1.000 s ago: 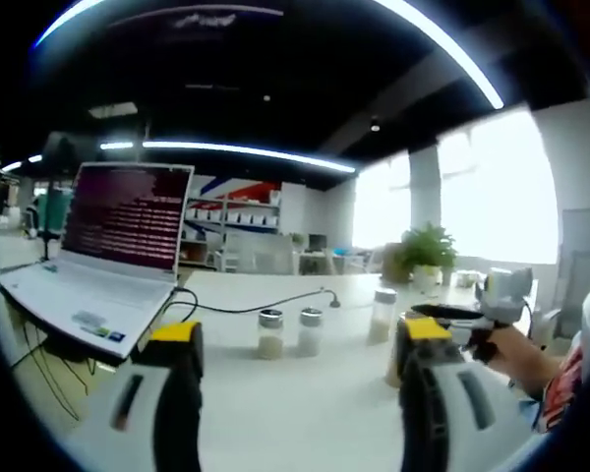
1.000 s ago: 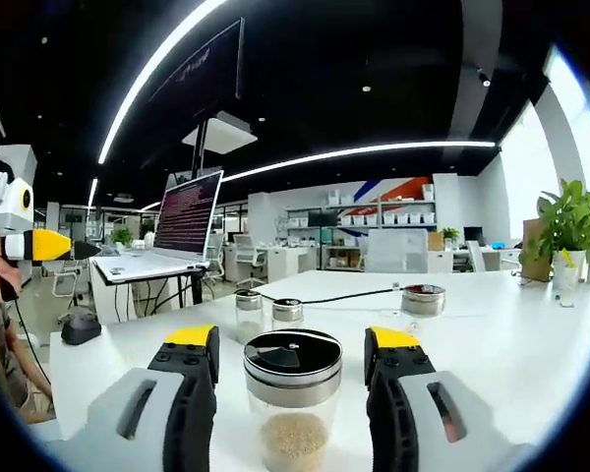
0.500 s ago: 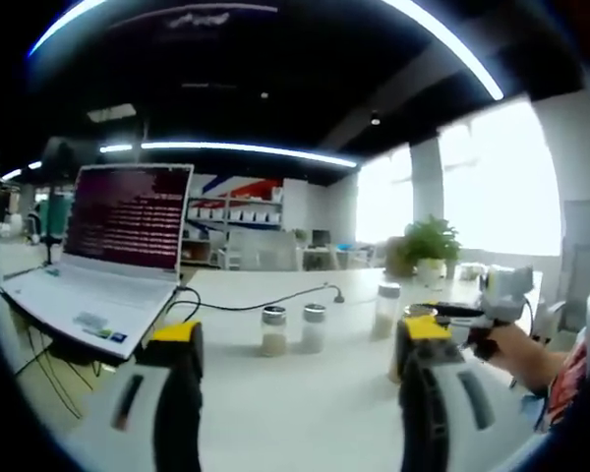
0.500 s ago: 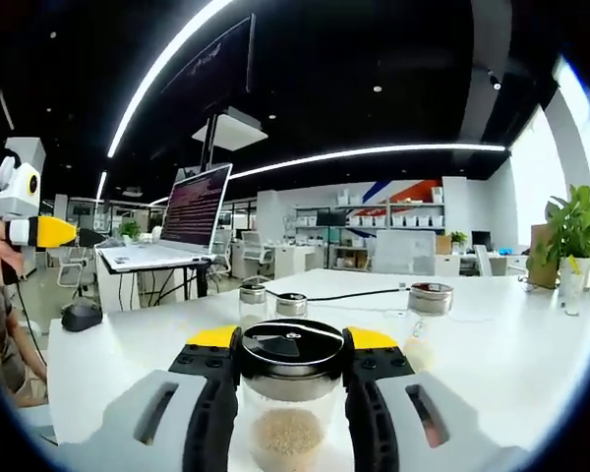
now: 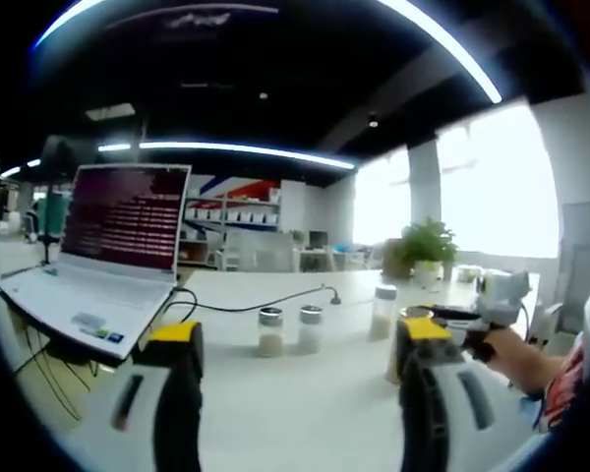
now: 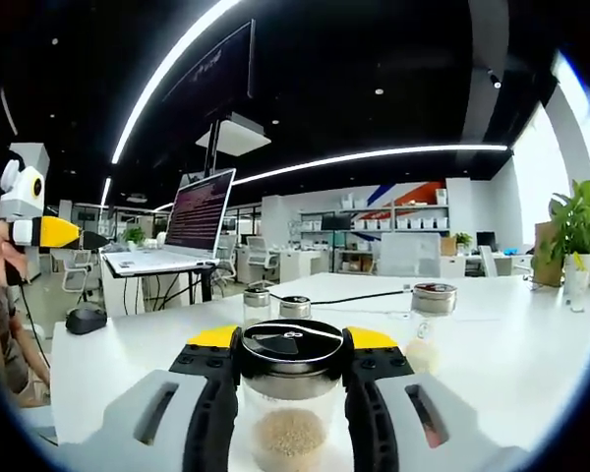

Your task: Rotate the seasoning bottle until the label or dispensing opening points toward the visible target arrow and the bottle remains upright within the marked orientation range

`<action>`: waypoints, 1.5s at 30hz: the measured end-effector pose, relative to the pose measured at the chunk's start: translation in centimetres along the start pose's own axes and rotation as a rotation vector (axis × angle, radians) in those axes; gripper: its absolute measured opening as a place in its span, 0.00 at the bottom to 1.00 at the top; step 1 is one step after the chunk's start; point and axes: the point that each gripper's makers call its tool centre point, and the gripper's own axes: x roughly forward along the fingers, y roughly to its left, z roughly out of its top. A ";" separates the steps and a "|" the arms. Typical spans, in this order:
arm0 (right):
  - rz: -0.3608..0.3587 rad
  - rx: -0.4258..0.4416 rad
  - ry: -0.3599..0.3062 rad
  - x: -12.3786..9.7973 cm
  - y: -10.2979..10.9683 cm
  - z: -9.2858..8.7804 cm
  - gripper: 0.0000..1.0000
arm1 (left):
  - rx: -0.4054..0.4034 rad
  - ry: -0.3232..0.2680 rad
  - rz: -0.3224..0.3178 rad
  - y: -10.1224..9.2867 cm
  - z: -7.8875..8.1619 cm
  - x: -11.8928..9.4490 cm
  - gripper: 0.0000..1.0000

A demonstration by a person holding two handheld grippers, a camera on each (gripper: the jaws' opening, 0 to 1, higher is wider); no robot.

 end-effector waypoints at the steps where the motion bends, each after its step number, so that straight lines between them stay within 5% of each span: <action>1: 0.005 -0.002 -0.003 0.0 0.0 0.0 0.40 | -0.001 0.000 0.001 0.0 0.0 0.0 0.85; 45: 0.245 0.018 -0.023 0.0 0.5 0.0 0.40 | -0.004 -0.005 -0.014 -0.1 0.1 0.1 0.86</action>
